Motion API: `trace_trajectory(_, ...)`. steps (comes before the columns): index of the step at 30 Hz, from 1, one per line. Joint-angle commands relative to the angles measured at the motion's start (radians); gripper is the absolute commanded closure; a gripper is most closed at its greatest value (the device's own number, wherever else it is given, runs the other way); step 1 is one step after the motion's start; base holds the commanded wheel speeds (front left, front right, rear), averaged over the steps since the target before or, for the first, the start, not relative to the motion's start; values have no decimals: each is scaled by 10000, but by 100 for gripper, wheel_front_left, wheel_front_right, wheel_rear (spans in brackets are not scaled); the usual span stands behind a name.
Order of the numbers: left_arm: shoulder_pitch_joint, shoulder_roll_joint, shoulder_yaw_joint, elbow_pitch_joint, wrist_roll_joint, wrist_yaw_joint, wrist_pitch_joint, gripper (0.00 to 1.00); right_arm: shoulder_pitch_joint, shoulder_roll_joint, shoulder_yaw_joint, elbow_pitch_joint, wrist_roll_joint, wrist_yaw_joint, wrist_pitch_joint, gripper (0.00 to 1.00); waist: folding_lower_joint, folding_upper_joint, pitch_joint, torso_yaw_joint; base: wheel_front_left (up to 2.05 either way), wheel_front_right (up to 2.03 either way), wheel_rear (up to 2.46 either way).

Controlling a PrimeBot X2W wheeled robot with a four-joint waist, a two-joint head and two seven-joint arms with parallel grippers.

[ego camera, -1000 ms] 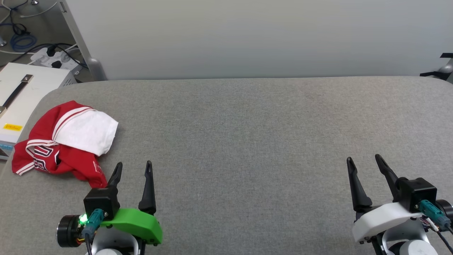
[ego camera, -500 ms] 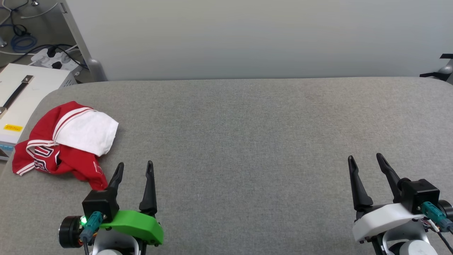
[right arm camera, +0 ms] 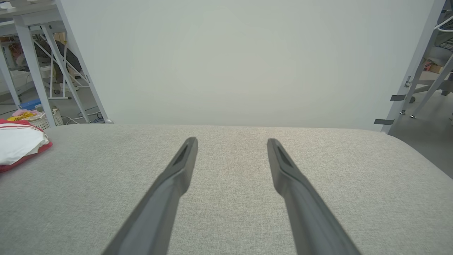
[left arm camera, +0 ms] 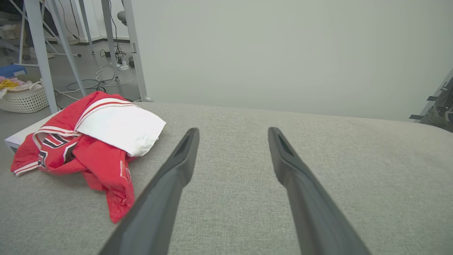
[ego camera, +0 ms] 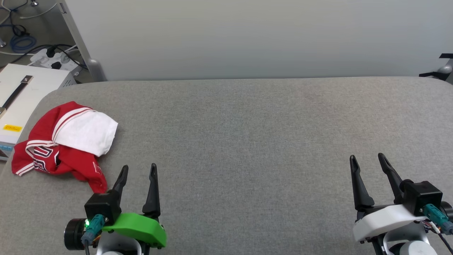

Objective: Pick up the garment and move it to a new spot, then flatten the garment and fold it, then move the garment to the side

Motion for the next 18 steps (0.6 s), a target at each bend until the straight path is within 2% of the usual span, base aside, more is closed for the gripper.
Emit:
trace_trajectory(1, 125, -26, -13, 79, -102, -94, -110, 0, -2, -2, -10, 67, 110, -4, -121, 0, 0, 0, 11, 1, 0, 0, 0)
trace_trajectory(18, 34, -32, -70, 358, -451, -233, -464, 0, -116, -2, -12, 390, 306, -5, -472, 0, 0, 0, 148, -1, 0, 0, 0)
